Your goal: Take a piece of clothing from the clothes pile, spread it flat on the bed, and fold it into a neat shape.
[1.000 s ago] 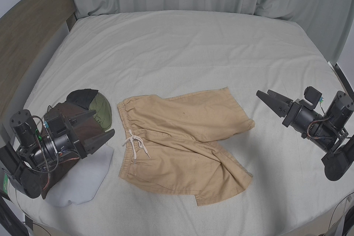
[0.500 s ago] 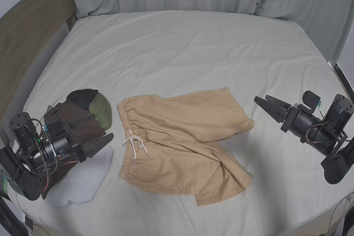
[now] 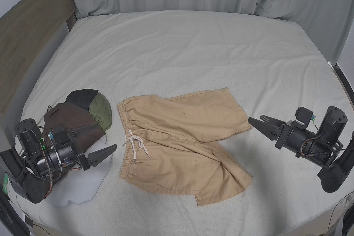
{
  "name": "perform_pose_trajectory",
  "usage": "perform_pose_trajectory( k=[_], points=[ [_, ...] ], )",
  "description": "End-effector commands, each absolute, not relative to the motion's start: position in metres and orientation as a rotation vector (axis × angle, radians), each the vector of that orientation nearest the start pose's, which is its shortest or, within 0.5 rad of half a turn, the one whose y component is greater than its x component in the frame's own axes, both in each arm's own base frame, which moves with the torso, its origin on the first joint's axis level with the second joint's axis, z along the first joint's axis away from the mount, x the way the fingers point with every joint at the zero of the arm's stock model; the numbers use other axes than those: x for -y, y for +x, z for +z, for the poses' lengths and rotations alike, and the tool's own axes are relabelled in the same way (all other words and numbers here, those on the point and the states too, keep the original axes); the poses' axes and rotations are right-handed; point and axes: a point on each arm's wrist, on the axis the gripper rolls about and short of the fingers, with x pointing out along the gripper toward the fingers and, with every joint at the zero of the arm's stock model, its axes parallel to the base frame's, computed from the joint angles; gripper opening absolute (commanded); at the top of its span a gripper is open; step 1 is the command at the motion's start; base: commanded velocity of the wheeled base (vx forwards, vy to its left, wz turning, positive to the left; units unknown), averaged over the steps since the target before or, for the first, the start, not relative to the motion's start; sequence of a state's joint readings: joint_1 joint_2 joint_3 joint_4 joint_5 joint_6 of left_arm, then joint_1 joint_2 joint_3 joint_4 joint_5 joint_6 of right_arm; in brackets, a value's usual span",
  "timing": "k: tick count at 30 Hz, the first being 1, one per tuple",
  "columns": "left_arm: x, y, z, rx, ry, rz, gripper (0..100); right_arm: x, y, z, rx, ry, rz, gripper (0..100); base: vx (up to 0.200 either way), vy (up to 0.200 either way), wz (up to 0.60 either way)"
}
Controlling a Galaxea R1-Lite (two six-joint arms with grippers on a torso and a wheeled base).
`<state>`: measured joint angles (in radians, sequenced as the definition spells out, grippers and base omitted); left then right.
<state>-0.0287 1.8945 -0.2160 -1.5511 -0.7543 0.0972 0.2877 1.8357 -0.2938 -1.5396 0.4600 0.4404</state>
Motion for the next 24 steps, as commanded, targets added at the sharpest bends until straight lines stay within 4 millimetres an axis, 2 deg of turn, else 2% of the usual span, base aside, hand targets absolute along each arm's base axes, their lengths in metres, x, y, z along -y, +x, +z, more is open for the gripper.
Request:
perform_pose_trajectory(
  k=[1,12,24],
  points=[
    [0.023,0.251,0.081,-0.118,0.036,-0.789,100,-0.083,0.248,0.103,-0.22,0.422,0.721,100,0.0,0.0,0.0],
    [0.023,0.25,0.078,-0.129,0.032,-0.791,100,-0.079,0.252,0.08,-0.315,0.432,0.679,100,0.0,0.0,0.0],
    [0.026,0.253,0.061,-0.189,0.014,-0.827,100,-0.068,0.255,0.042,-0.448,0.409,0.607,100,0.0,0.0,0.0]
  ],
)
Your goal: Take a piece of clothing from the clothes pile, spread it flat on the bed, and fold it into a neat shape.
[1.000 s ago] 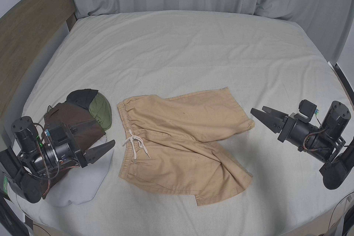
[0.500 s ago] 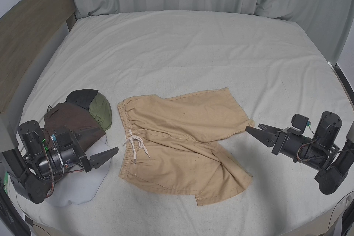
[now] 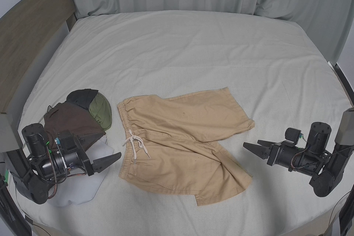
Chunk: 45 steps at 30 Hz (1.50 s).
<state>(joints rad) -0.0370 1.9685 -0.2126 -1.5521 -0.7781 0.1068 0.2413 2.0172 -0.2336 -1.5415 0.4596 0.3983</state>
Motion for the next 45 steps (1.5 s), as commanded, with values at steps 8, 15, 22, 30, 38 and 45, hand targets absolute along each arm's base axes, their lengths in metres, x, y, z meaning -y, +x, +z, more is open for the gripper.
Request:
perform_pose_trajectory(
  k=[8,15,22,30,38,45],
  points=[
    [0.025,0.257,0.053,-0.213,0.009,-0.825,100,-0.062,0.25,0.026,-0.529,0.419,0.572,100,0.0,0.0,0.0],
    [0.024,0.257,0.054,-0.21,0.01,-0.818,100,-0.056,0.249,0.015,-0.572,0.429,0.539,100,0.0,0.0,0.0],
    [0.024,0.258,0.054,-0.209,0.011,-0.818,100,-0.054,0.248,0.001,-0.621,0.413,0.522,100,0.0,0.0,0.0],
    [0.024,0.258,0.054,-0.208,0.011,-0.814,100,-0.05,0.251,-0.015,-0.668,0.418,0.497,100,0.0,0.0,0.0],
    [0.024,0.258,0.054,-0.208,0.011,-0.814,100,-0.052,0.249,-0.033,-0.741,0.424,0.49,100,0.0,0.0,0.0],
    [0.023,0.261,0.056,-0.195,0.018,-0.811,100,-0.059,0.247,-0.039,-0.774,0.432,0.504,100,0.0,0.0,0.0]
  ],
)
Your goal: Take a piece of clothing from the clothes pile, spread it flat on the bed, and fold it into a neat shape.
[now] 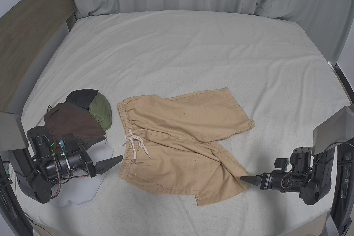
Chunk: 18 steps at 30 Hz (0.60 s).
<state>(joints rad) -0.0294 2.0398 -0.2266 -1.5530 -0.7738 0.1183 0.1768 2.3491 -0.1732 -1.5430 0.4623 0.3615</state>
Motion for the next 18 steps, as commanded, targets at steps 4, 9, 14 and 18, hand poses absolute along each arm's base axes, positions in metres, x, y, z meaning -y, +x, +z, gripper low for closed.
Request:
perform_pose_trajectory(
  k=[4,9,14,18],
  points=[
    [0.023,0.261,0.056,-0.194,0.018,-0.811,100,-0.064,0.246,-0.043,-0.802,0.454,0.51,100,0.0,0.0,0.0],
    [0.023,0.261,0.056,-0.195,0.017,-0.809,100,-0.074,0.244,-0.04,-0.828,0.526,0.515,100,0.0,0.0,0.0],
    [0.023,0.261,0.056,-0.193,0.019,-0.809,100,-0.076,0.25,-0.038,-0.805,0.544,0.522,100,0.0,0.0,0.0],
    [0.023,0.261,0.056,-0.193,0.019,-0.809,100,-0.075,0.252,-0.029,-0.768,0.549,0.525,100,0.0,0.0,0.0]
  ],
)
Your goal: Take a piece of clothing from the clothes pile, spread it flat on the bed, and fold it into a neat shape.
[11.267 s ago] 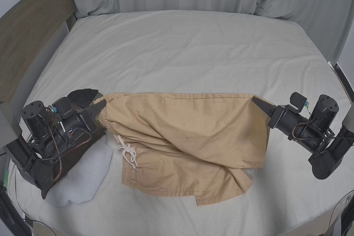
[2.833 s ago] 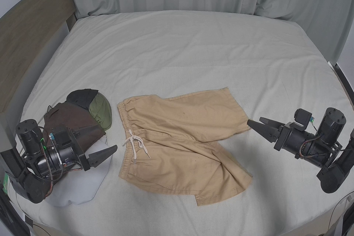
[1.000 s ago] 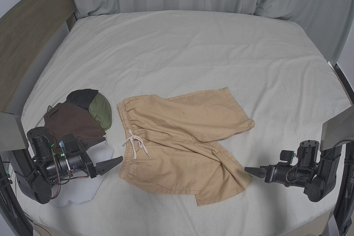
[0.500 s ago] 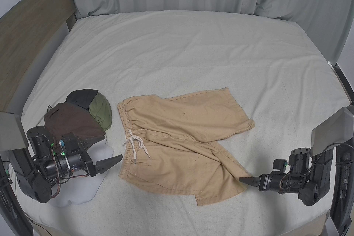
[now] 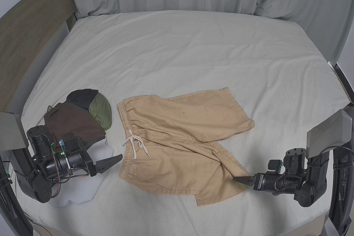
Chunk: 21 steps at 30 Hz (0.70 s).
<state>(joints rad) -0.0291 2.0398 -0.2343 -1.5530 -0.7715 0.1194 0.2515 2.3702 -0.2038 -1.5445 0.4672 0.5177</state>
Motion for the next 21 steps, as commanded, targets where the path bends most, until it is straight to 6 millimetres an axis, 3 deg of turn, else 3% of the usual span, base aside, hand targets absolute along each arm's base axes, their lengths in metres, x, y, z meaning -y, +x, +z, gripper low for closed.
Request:
perform_pose_trajectory(
  k=[1,5,18,19,21],
  points=[
    [0.023,0.261,0.056,-0.193,0.019,-0.809,100,-0.073,0.253,-0.026,-0.755,0.55,0.526,100,0.0,0.0,0.0],
    [0.023,0.261,0.056,-0.194,0.018,-0.809,100,-0.071,0.253,-0.015,-0.717,0.551,0.531,100,0.0,0.0,0.0],
    [0.024,0.261,0.056,-0.196,0.018,-0.811,100,-0.068,0.249,-0.017,-0.726,0.523,0.528,100,0.0,0.0,0.0],
    [0.024,0.261,0.056,-0.196,0.018,-0.811,100,-0.068,0.249,-0.018,-0.725,0.513,0.531,0,0.0,0.0,0.0],
    [0.023,0.261,0.056,-0.196,0.018,-0.809,100,-0.068,0.249,-0.019,-0.722,0.485,0.537,0,0.0,0.0,0.0]
  ],
)
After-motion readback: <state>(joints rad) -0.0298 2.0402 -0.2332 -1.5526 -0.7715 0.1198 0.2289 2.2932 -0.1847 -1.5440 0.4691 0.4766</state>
